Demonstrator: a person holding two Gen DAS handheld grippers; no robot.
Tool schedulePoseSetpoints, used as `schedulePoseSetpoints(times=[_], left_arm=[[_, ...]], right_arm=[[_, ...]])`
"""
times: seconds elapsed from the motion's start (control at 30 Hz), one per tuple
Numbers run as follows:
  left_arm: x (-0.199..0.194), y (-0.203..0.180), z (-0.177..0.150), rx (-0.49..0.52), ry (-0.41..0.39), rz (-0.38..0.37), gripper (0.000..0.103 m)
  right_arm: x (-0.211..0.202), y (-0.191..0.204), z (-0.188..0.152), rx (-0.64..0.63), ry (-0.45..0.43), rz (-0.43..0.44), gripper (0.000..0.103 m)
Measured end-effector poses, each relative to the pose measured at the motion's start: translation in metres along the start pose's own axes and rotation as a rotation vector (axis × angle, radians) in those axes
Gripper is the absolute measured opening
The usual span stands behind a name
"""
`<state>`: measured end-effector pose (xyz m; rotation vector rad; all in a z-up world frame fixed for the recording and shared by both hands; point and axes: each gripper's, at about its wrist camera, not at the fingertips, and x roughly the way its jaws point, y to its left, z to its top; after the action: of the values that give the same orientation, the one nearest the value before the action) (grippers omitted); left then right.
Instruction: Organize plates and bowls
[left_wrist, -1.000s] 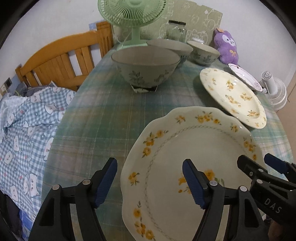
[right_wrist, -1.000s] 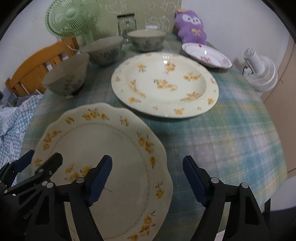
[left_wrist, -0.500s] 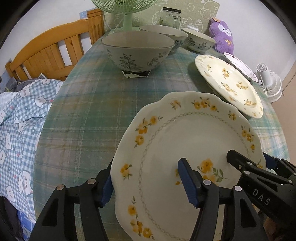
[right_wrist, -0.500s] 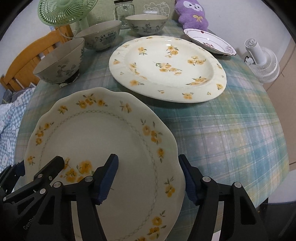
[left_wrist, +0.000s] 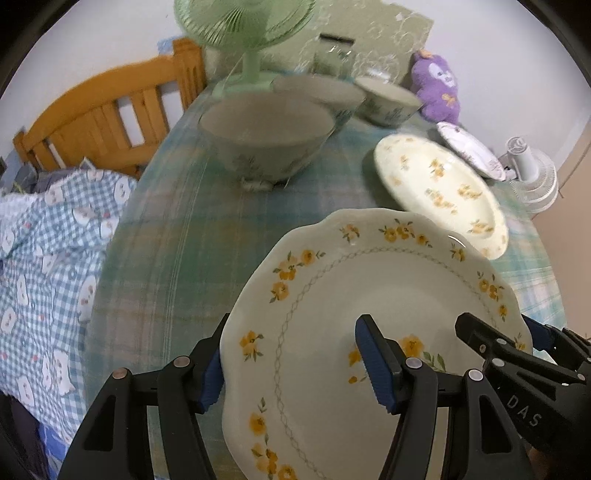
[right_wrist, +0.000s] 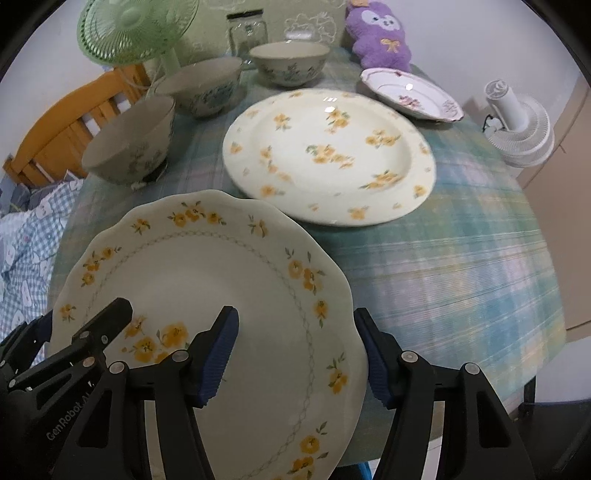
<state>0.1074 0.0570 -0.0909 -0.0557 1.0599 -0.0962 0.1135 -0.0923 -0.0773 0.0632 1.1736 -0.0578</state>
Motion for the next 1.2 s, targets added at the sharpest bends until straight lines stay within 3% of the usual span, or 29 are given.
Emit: schedulePoseSetpoints(times=[0.33,0.5,1.2], left_arm=[[-0.010,-0.038,0.009,0.056,-0.066,0.013,0.065],[-0.007,-0.069,0.012,0.043,-0.055,0.021,0.065],[0.035,-0.233,0.027,0.050,-0.034,-0.010,0.065]], right_arm=[[-0.014,-0.041,0.010,0.042,-0.065,0.010,0.067],[-0.014,-0.074,0.018,0.035,-0.068,0.019,0.067],[0.004,-0.245,0.049,0.041,-0.077,-0.026,0.066]])
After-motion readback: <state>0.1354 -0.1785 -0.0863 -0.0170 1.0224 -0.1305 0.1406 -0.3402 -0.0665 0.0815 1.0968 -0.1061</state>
